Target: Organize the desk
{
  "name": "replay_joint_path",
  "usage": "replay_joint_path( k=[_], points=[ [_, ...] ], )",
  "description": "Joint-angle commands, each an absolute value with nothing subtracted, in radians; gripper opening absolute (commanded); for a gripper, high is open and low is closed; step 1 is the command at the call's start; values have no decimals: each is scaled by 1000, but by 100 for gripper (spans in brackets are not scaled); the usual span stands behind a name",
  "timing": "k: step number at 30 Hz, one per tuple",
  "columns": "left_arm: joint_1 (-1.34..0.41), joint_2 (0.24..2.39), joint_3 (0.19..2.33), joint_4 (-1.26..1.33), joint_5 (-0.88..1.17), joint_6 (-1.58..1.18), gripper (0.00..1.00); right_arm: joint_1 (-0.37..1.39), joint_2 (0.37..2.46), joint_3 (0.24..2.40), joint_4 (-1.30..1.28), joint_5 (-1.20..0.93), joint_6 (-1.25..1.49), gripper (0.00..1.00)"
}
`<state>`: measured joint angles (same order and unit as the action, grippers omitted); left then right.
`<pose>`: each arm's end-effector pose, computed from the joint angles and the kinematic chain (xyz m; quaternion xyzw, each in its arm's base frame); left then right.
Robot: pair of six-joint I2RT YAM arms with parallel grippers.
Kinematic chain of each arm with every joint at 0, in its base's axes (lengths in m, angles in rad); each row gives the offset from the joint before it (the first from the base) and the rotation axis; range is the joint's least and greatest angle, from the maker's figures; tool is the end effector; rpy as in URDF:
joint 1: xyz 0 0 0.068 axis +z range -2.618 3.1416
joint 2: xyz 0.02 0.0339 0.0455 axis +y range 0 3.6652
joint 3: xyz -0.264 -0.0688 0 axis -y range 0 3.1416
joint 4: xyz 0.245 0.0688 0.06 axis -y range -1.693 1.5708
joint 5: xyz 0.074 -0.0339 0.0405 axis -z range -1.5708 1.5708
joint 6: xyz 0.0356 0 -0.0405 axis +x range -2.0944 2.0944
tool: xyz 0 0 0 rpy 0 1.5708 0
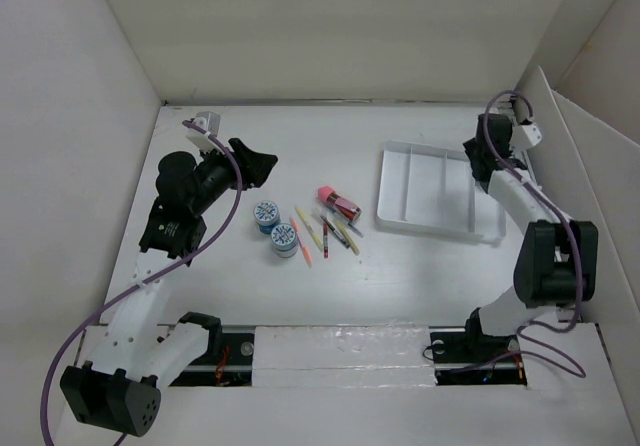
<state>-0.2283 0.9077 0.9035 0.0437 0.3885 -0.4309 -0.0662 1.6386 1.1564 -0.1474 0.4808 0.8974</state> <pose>0.2011 -0.0606 0.3847 0.0697 0.6906 -0.3555 0.6260 0.3662 -0.0408 0.2543 0.4968 0.7171 -0.0163 0.4886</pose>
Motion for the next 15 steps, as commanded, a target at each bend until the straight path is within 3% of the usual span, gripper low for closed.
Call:
replay_joint_path(
  k=[1,3,5,8,9,11,12,14,15],
  points=[
    [-230,902,922,80,387,-430,51,96,1465,1077,53,437,852,34],
    [-230,900,925,80,376,-430,51,228,1424,1028,116,355,835,11],
    [-230,907,927,71,367,-426,51,358,1430,1025,129,295,796,9],
    [-230,894,919,74,368,-425,51,484,1502,1067,82,238,729,22],
    [-230,888,919,75,367,-425,51,564,1543,1087,34,274,724,37],
    [-230,888,919,74,357,-423,51,627,1580,1127,14,304,655,47],
    [-230,891,920,71,359,-423,51,671,1597,1140,3,316,638,58],
    [-230,888,919,71,367,-425,51,704,1643,1184,-33,275,592,59],
    [-230,882,919,71,359,-423,51,721,1650,1196,-53,247,588,65]
  ],
)
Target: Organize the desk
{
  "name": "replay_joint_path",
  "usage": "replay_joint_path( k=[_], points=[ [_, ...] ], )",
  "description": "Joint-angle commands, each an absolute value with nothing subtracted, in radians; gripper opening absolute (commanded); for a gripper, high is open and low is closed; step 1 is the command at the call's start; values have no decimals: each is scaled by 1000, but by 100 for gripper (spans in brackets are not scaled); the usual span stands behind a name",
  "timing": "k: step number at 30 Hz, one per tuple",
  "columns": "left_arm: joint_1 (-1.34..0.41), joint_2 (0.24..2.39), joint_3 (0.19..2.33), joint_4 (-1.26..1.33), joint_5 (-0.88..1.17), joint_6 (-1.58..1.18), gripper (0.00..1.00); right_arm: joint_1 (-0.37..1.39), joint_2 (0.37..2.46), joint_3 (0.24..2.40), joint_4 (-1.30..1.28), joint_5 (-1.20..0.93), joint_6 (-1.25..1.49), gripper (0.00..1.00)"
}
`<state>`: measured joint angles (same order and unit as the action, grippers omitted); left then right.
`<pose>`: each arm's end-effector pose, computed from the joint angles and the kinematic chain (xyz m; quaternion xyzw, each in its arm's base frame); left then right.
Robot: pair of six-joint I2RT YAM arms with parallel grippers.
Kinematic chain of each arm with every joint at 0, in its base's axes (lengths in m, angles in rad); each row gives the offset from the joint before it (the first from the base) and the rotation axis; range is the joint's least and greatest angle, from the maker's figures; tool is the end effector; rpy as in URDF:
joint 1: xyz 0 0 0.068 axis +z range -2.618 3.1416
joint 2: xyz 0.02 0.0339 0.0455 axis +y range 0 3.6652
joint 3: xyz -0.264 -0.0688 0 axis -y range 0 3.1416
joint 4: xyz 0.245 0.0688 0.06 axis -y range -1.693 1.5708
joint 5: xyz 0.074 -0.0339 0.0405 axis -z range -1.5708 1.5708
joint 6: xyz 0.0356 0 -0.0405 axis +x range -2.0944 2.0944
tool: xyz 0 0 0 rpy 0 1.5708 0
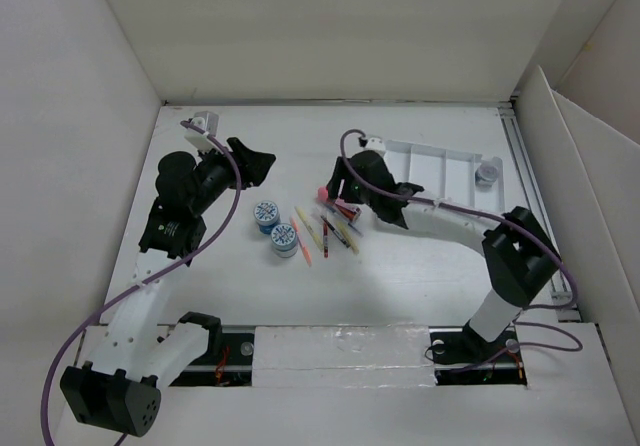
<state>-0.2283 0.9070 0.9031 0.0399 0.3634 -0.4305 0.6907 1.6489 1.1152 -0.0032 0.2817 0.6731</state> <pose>0.2015 -0.0598 0.3843 0.0605 0.6925 -0.3477 0.6292 0.2954 0.2313 0.2484 0.0618 0.8613 0.2137 0.4568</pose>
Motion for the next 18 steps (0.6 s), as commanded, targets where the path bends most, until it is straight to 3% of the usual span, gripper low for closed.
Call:
replay_joint_path(
  k=[1,3,6,11,16,18],
  points=[
    [-230,881,922,68,353,-422,51,760,1655,1204,-57,227,575,71],
    [-230,879,925,55,315,-420,51,805,1654,1212,-49,160,557,87],
    [-230,862,931,18,214,-437,51,899,1649,1204,-12,114,516,100],
    [-230,845,956,-75,-55,-528,54,1023,1706,1245,-17,143,459,100],
    [-230,819,950,-78,-89,-548,69,1060,1844,1389,-147,248,436,100],
    [-230,819,951,-84,-77,-546,71,1072,1871,1410,-162,256,416,100]
  ],
)
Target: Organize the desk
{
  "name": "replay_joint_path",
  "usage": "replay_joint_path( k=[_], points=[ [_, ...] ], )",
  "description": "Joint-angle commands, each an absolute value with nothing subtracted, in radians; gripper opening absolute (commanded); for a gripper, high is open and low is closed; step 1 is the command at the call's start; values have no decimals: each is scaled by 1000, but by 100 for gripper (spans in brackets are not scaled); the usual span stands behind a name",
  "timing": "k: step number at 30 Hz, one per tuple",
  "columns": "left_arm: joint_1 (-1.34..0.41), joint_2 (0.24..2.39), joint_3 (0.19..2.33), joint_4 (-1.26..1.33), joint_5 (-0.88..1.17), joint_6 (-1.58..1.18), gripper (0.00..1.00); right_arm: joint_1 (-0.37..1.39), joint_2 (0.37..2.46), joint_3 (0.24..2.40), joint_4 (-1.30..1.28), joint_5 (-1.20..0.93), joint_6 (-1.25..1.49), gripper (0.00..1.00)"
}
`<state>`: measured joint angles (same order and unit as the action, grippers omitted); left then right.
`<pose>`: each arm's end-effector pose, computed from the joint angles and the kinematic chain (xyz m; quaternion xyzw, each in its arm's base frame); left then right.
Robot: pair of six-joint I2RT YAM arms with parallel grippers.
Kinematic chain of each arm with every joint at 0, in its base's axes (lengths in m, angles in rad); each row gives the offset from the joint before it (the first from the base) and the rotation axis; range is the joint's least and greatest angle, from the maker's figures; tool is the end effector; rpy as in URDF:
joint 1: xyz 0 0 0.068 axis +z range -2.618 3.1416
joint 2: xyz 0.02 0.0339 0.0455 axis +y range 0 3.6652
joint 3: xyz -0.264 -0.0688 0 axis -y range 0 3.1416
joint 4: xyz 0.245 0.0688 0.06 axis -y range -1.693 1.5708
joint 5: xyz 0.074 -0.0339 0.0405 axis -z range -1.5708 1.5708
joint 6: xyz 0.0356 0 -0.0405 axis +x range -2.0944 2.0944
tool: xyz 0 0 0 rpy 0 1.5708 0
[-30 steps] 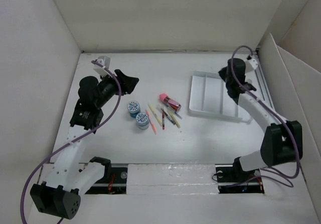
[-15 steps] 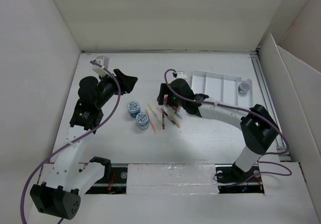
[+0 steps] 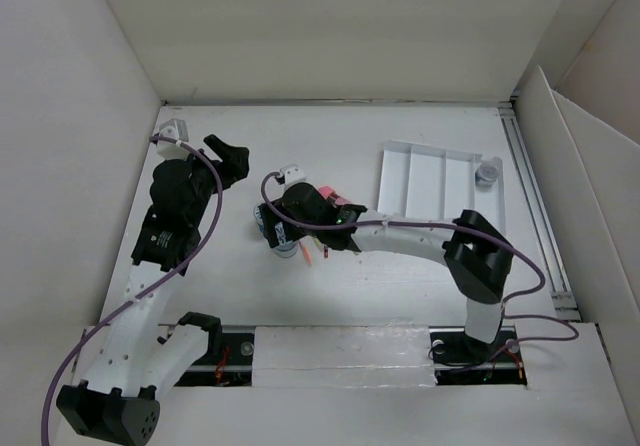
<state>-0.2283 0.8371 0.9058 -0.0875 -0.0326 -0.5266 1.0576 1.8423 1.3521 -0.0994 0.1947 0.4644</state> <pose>0.1883 -0.0426 0.3842 -0.1173 0.7040 -0.2473 0.6553 0.2150 0.3675 0.2449 -0.2128 0.8529 0.2613 0.3987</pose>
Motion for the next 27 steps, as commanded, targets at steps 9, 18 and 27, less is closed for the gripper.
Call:
replay_joint_path(
  k=[9,18,27],
  points=[
    [-230,824,945,-57,-25,-526,74,1124,2003,1525,-252,483,439,99],
    [-230,839,950,-61,-6,-520,74,1144,1959,1484,-195,459,495,56],
    [-230,824,942,-48,28,-518,74,1005,1652,1339,-68,502,593,49]
  ],
)
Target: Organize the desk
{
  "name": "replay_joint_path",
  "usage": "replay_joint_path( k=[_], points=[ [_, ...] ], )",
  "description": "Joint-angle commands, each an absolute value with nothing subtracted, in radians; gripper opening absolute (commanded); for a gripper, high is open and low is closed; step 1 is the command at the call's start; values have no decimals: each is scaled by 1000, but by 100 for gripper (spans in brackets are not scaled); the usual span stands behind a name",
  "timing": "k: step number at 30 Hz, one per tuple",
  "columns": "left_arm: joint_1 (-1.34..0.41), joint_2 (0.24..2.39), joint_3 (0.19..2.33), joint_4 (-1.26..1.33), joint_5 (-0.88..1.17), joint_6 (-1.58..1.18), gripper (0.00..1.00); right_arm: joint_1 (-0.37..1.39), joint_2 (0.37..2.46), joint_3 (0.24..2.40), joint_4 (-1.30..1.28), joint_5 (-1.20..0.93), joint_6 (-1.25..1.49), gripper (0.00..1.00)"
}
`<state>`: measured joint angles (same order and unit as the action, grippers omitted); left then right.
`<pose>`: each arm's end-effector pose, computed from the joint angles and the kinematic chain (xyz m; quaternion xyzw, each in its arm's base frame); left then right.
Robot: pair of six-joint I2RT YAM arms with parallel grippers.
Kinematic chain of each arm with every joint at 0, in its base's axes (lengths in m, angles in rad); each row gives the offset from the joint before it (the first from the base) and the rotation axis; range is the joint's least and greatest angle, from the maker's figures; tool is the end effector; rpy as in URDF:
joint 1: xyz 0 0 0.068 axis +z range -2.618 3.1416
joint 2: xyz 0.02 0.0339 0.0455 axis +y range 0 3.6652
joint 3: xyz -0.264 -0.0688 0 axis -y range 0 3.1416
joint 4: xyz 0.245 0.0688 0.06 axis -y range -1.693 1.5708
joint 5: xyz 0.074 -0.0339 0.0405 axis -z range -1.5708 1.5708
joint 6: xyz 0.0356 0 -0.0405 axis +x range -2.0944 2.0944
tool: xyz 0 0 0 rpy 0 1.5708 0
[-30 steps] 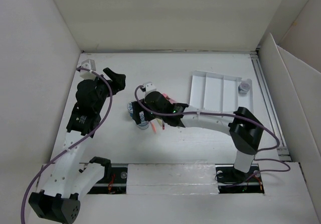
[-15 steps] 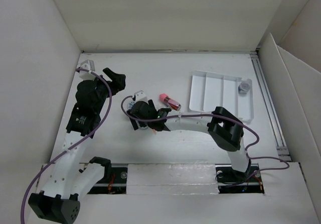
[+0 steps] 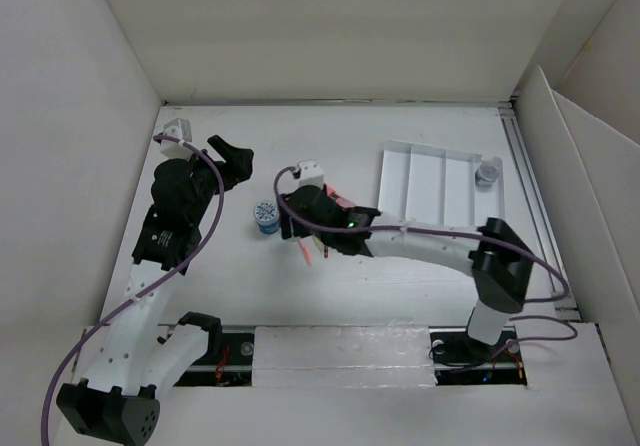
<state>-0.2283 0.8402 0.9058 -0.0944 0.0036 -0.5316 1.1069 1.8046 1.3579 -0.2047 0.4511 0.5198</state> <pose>0.1889 -0.0440 0.3829 -0.1071 0.7092 -0.2596 0.6467 0.1984 0.3618 0.2543 -0.1578 0.8648 0.1765 0.4427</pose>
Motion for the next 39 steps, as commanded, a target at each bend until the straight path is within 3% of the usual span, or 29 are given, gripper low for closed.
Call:
replay_joint_path(
  k=[1,8,14,24,34,36,39],
  points=[
    [-230,822,940,-45,26,-518,74,962,1582,1316,-58,493,618,49],
    [-230,818,937,-40,48,-522,74,490,1378,1059,34,486,856,50],
    [-230,819,934,-32,77,-525,74,174,1452,1075,-49,543,879,50],
    [-230,833,937,-35,83,-518,74,42,1698,1221,-176,620,893,51],
    [-230,851,948,-38,81,-517,73,31,1715,1213,-172,701,916,53],
    [-230,854,948,-41,83,-517,73,31,1726,1219,-172,687,913,57],
    [-230,842,942,-35,86,-517,75,31,1738,1230,-179,675,911,81]
  ],
)
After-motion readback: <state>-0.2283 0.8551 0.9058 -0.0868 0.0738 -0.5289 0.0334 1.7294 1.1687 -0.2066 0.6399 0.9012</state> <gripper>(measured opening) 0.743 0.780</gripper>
